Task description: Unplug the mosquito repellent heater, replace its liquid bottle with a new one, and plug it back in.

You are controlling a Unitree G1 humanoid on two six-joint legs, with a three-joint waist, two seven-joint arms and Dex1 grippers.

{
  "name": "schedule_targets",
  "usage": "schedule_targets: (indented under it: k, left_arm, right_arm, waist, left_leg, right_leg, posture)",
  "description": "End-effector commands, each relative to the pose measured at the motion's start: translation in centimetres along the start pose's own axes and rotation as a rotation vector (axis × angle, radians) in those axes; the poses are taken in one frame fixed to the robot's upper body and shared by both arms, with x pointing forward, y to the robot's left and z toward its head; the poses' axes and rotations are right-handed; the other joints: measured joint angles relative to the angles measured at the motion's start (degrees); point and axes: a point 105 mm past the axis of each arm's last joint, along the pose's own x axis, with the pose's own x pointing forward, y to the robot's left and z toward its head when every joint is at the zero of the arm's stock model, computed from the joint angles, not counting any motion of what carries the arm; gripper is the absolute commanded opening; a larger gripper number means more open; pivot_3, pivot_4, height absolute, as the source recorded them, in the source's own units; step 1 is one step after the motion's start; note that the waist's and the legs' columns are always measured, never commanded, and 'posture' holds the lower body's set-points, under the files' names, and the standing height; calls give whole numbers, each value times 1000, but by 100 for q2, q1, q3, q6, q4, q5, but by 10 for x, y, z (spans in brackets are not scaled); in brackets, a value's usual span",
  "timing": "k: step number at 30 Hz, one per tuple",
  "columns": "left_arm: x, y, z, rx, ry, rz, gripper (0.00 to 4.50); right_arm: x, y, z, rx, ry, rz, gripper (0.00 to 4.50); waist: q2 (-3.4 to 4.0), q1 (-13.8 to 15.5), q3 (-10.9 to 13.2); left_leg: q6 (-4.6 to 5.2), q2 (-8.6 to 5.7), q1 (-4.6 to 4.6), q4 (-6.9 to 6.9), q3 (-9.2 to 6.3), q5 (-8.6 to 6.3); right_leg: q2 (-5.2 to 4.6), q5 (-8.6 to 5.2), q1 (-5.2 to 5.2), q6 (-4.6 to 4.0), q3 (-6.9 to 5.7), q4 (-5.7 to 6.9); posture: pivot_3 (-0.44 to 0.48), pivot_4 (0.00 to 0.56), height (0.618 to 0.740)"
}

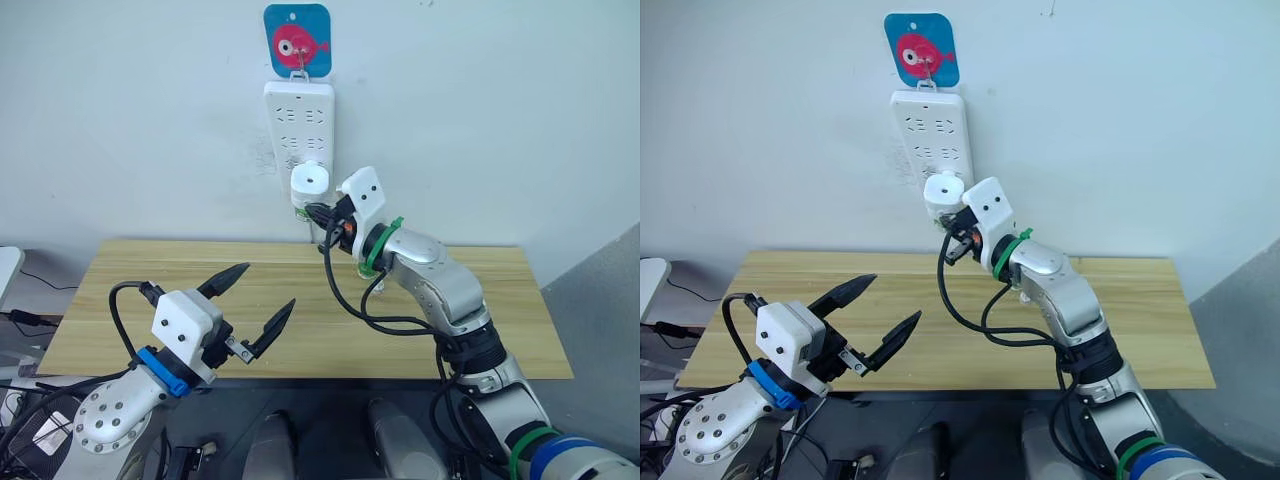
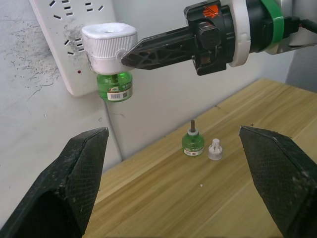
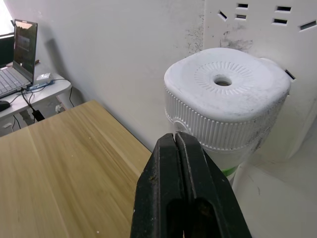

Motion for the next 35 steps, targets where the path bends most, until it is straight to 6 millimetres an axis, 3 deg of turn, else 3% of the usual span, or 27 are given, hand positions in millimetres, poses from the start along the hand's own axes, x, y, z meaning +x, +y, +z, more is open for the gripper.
schedule_targets:
  k: [1,5,8,12,15,18,23,28,30,35]
  left_arm:
    - [1,-2,3,10,-13,-10,4500]
    - [2,-2,3,5,-13,-11,4500]
    - [1,-2,1,-2,-5,-17,4500]
    - [-1,3,-8,-22,32,-39,4500]
    - [-8,13,-24,-38,121,-69,4500]
    - [-19,31,-36,7,213,-169,4500]
    - [-24,70,-42,65,300,-187,4500]
    - [-30,93,-53,127,458,-149,4500]
    - [-31,102,-57,189,504,-97,4500]
    - [-29,101,-55,152,462,-145,4500]
  right_arm:
    - [-4,-26,21,-20,-69,-136,38]
    - [-8,-28,21,18,-74,-130,38]
    - [-14,-8,26,9,-83,8,38]
    - [-36,18,25,-54,-62,199,38]
    - [-54,19,17,-135,-4,243,38]
    - [-87,10,0,-290,125,304,966]
    - [-132,-14,-16,-441,305,364,2759]
    - [-152,-39,-18,-504,388,360,4485]
    - [-154,-45,-18,-511,395,350,4485]
    - [-159,-56,-22,-518,402,328,4485]
  waist:
    - [0,-1,0]
    - [1,2,1]
    - [1,7,1]
    - [1,5,0]
    - [1,11,-3]
    - [1,33,-4]
    - [-7,53,-17]
    - [-29,-8,-61]
    - [-32,1,-92]
    - [-53,14,-175]
  left_leg:
    - [0,0,0,3,0,0]
    - [2,0,1,26,0,2]
    - [4,-2,0,30,3,4]
    - [5,-1,0,23,6,4]
    - [-3,0,0,-3,1,-4]
    - [-7,0,-1,-33,-4,-7]
    - [-9,-4,-4,-42,-7,-8]
    - [-9,-2,1,-41,5,-8]
    - [-9,-1,1,-40,-4,-8]
    - [-10,-4,1,-39,-3,-8]
  right_leg:
    - [0,-2,1,-5,0,1]
    - [-1,-6,8,-32,4,1]
    - [-6,-5,10,-31,6,0]
    - [-7,-9,8,-34,3,-2]
    - [-3,-16,3,-11,-5,1]
    - [-2,-20,-10,0,-13,2]
    - [-6,-33,-12,-2,-20,0]
    - [-9,-31,-11,0,-16,3]
    - [-8,-30,-10,-1,-24,6]
    - [-12,-23,-7,-9,-25,5]
  posture:
    - [-113,219,733]
    - [-116,220,733]
    - [-118,220,733]
    - [-115,207,733]
    - [-106,192,733]
    - [-96,175,733]
    - [-81,134,733]
    - [-60,103,733]
    - [-56,95,733]
    - [-53,83,733]
